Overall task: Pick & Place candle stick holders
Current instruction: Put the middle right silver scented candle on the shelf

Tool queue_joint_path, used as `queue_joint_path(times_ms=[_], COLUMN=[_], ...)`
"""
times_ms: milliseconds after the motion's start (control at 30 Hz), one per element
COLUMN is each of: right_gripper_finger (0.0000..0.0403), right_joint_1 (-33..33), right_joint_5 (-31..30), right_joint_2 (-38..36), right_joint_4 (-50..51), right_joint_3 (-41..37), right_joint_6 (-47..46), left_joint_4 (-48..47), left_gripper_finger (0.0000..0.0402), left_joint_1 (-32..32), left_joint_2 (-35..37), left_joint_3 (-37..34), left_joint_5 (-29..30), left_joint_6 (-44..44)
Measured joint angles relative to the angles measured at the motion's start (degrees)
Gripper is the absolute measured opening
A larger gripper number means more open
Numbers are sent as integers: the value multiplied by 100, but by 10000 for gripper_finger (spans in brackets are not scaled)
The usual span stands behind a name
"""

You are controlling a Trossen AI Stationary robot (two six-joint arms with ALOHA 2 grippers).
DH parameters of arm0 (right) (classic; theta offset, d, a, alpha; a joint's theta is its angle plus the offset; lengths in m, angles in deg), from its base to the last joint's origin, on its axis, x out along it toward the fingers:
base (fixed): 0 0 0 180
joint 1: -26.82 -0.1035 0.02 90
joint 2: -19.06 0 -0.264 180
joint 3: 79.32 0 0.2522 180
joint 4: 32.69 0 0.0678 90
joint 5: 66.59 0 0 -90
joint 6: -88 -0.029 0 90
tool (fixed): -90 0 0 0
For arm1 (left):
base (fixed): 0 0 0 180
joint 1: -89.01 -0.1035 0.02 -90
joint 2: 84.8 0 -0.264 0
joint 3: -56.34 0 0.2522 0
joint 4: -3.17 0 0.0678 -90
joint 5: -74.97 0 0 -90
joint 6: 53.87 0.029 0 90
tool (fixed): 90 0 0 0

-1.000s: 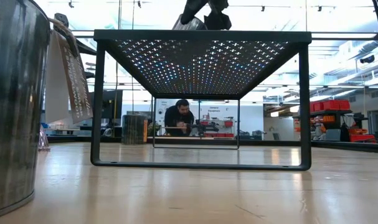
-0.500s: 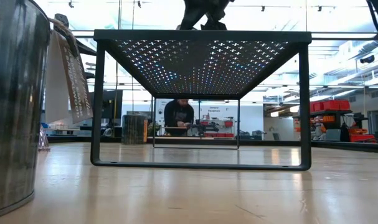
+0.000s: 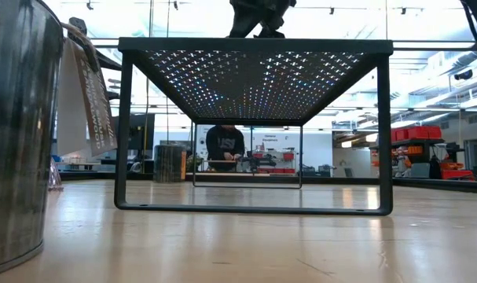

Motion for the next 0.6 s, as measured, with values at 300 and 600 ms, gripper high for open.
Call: queue_joint_path(times_ms=[300,600], right_gripper_finger=[340,342], right_joint_1=[-4,-4], right_joint_5=[19,14], right_joint_2=[118,221], right_joint_4=[100,169], right_joint_3=[-2,-4], right_joint_6=[47,112], left_joint_4=[-2,-4], left_gripper_finger=[287,287], left_joint_1=[0,1], left_joint_2=[0,0], left_joint_3=[0,0], left_joint_5=[-2,-2], left_joint_6=[0,0])
